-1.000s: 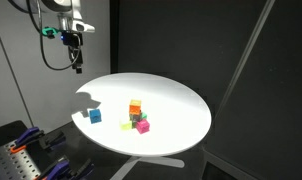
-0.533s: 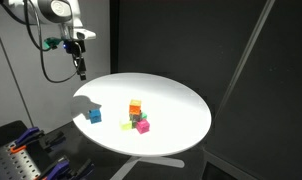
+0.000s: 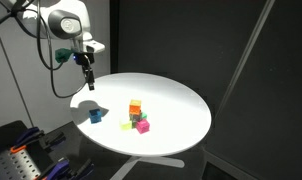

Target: Put the blue block on the orange block

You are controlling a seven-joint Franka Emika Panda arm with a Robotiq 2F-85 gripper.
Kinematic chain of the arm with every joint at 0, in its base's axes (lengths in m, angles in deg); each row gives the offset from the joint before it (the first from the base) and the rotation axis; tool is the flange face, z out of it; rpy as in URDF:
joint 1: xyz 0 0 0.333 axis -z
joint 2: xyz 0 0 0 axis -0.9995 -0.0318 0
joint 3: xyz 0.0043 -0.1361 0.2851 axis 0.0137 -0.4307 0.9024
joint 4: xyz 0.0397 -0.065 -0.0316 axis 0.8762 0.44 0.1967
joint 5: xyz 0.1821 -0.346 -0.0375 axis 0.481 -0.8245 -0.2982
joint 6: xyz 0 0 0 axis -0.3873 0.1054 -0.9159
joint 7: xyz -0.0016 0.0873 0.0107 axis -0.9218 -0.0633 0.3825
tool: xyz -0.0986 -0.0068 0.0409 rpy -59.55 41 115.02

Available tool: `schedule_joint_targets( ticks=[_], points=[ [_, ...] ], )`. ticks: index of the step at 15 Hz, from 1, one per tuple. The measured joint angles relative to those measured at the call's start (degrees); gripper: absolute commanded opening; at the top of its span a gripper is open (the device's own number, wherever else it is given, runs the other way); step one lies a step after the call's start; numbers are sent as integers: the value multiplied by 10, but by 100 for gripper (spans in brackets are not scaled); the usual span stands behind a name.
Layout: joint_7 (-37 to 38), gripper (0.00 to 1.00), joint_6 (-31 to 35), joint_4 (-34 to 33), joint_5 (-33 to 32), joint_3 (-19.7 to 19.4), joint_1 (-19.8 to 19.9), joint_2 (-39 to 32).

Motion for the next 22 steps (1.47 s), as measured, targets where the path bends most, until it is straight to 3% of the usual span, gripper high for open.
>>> schedule_joint_targets(
  ticks=[12, 22],
  points=[
    [-59, 100, 98, -7, -7, -39, -4, -134],
    [-56, 100, 102, -55, -14, -64, -61, -196]
  ],
)
